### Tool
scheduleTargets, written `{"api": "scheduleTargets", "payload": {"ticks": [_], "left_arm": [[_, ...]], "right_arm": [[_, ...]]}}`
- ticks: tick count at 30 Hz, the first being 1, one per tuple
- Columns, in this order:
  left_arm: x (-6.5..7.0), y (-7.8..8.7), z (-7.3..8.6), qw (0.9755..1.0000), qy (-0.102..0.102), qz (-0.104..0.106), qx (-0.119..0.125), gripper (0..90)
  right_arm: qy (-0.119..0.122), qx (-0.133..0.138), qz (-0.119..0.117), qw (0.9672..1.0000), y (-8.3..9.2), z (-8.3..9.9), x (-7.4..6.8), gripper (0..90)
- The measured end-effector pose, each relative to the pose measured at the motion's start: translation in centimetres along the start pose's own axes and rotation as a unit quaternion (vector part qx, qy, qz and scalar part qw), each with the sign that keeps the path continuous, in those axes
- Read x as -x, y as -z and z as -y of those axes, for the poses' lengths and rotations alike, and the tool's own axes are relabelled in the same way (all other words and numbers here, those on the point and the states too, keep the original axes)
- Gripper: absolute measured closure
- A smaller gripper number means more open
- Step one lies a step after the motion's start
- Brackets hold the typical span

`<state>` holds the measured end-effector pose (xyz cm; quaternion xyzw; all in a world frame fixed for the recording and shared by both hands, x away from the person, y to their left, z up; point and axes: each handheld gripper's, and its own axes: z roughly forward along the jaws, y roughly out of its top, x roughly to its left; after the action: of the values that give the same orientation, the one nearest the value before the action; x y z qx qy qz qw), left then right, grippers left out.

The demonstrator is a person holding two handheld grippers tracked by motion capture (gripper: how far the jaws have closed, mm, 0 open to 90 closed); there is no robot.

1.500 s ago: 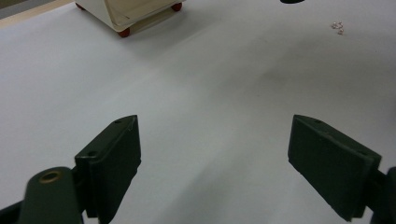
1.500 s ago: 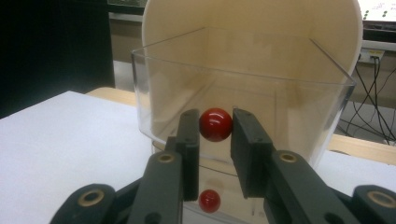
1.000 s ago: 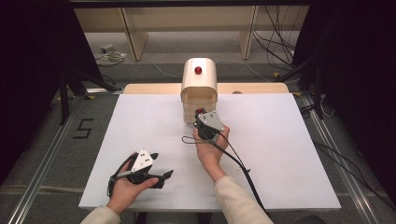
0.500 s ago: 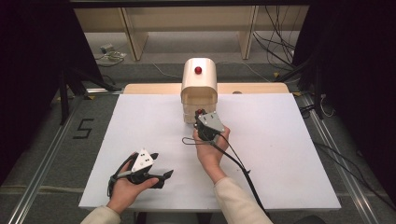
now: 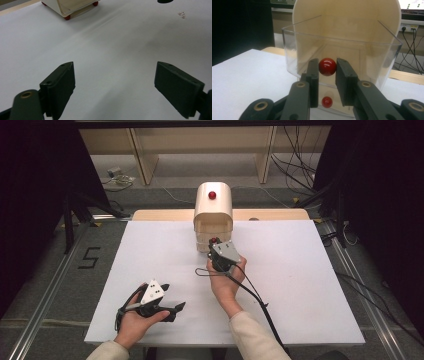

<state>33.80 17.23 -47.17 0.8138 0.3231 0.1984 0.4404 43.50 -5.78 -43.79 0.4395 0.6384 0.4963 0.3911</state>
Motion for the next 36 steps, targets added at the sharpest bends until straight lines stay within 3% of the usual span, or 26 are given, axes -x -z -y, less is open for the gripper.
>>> {"api": "scheduleTargets", "payload": {"ticks": [36], "left_arm": [[0.04, 0.03, 0.0, 1.0, 0.001, -0.001, 0.002, 16.5]], "right_arm": [[-0.004, 0.001, -0.003, 1.0, 0.93, 0.14, -0.24, 73.9]]}}
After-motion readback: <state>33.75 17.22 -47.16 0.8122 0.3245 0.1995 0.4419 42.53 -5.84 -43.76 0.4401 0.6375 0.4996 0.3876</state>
